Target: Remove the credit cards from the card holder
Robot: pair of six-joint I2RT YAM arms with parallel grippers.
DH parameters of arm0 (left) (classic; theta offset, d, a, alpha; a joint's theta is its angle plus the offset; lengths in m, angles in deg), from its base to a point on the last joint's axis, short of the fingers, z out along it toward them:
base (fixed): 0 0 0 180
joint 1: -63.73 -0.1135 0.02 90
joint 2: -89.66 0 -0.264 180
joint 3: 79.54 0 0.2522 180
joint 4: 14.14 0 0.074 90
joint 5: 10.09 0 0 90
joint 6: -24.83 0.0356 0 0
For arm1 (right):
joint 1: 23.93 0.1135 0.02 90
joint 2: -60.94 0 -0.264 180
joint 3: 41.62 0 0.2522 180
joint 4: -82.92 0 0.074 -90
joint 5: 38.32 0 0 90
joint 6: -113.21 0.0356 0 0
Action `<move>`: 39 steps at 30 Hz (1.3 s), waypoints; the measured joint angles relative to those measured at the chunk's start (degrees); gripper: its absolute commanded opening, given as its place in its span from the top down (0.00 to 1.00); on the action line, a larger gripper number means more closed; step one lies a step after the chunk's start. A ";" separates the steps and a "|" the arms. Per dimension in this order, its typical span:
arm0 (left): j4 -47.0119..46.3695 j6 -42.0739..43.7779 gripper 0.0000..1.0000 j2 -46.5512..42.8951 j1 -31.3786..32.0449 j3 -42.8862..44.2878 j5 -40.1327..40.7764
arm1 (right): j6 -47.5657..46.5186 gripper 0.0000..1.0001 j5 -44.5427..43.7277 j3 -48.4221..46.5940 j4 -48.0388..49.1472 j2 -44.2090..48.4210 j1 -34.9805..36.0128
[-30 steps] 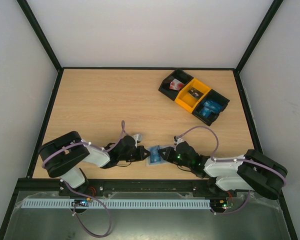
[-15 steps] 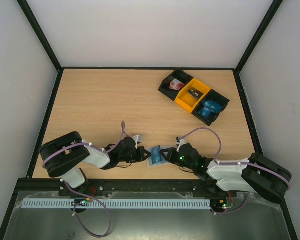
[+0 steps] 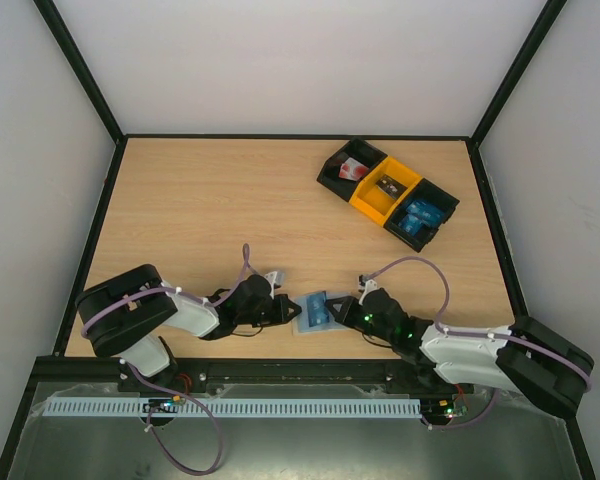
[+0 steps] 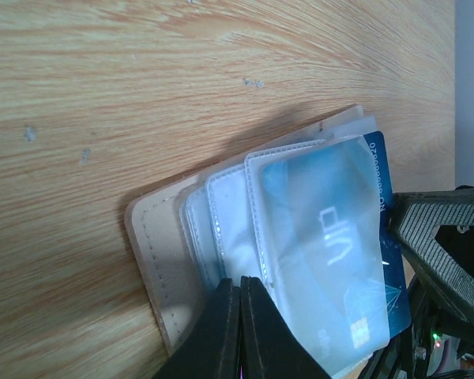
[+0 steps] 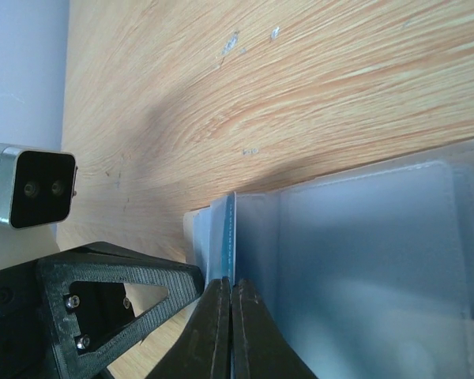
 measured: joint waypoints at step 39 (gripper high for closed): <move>19.91 1.18 0.81 -9.05 0.52 6.78 2.82 | 0.57 0.98 -1.44 1.84 -5.44 7.17 -0.50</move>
